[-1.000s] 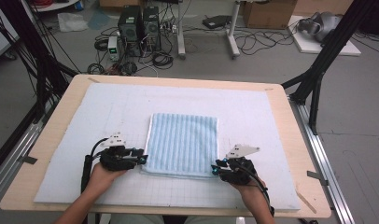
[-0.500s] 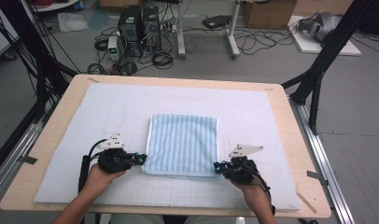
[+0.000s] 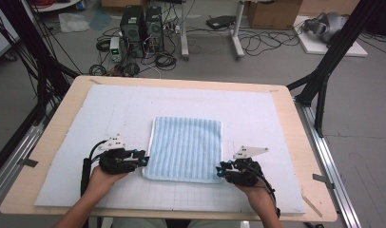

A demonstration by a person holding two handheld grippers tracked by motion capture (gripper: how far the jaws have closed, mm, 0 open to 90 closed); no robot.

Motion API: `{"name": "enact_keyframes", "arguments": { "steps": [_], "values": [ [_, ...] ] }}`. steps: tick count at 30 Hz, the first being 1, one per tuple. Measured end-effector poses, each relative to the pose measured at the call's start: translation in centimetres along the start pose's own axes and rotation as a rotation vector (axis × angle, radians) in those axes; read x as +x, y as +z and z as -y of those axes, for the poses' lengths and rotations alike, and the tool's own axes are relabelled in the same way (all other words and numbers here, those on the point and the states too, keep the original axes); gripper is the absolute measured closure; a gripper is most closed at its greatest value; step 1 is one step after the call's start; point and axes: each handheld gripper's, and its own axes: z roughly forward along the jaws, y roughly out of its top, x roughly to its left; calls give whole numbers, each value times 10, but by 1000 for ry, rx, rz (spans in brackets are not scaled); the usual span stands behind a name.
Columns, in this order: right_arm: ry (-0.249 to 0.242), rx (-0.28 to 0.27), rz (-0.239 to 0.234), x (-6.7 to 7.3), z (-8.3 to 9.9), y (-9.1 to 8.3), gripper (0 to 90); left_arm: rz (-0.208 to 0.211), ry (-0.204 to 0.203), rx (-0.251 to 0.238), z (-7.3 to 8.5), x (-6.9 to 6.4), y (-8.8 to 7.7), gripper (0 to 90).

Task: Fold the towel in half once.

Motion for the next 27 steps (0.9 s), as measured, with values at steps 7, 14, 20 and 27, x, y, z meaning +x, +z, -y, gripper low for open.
{"name": "enact_keyframes", "arguments": {
  "steps": [7, 14, 20, 27],
  "values": [
    [29, -66, 73, -18, -12, 12, 672, -38, 14, -44, -25, 18, 23, 637],
    [55, -69, 164, -50, -38, 38, 708, -137, 11, 11, -49, 42, 64, 665],
    [75, -47, 195, -70, -60, 65, 757, -178, -30, 47, -61, 65, 88, 682],
    [91, 16, 235, -84, -69, 89, 787, -216, -67, 87, -54, 77, 101, 689]
  ]
}}
